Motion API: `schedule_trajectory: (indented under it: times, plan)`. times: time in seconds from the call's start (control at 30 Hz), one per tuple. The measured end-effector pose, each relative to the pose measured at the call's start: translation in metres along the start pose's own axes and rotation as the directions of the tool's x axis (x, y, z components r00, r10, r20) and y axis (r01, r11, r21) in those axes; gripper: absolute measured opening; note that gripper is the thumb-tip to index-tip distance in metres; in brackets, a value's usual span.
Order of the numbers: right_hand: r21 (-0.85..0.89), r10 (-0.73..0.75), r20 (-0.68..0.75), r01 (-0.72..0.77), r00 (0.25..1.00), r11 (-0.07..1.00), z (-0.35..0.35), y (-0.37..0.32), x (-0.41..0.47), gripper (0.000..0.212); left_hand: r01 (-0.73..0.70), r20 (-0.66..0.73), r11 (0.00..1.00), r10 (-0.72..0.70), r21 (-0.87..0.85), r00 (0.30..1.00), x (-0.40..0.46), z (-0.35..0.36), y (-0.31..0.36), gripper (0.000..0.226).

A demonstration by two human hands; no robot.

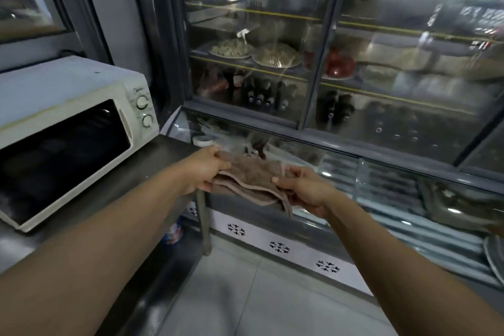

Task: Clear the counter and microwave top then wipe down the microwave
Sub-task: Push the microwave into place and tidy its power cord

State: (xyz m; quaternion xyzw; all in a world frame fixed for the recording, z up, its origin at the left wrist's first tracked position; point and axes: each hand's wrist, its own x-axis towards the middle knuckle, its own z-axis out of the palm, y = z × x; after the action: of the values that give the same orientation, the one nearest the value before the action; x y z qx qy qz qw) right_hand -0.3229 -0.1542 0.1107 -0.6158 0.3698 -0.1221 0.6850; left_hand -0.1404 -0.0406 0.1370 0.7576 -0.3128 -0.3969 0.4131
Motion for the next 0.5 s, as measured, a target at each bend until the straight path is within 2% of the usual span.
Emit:
schedule_trajectory:
  times: [0.17,0.27,0.33,0.5]
  plan:
    - [-0.134,-0.076,-0.068,0.066,0.995,0.989,-0.011,-0.005,0.055,0.020,0.077,-0.064,0.993,-0.083,-0.092,0.994,0.035,-0.002,-0.011,0.024]
    - [-0.218,-0.121,-0.068,0.104,0.990,0.970,-0.026,-0.010,0.090,0.016,0.116,-0.090,0.982,-0.130,-0.149,0.987,0.054,0.004,-0.016,0.034]
    - [-0.285,-0.153,-0.024,0.140,0.988,0.948,-0.037,-0.009,0.119,0.013,0.143,-0.136,0.973,-0.169,-0.181,0.976,0.066,0.013,-0.020,0.036]
    - [-0.387,-0.095,0.155,0.150,0.983,0.910,-0.060,0.002,0.191,0.029,0.171,-0.328,0.920,-0.292,-0.351,0.898,0.090,0.051,-0.028,0.028]
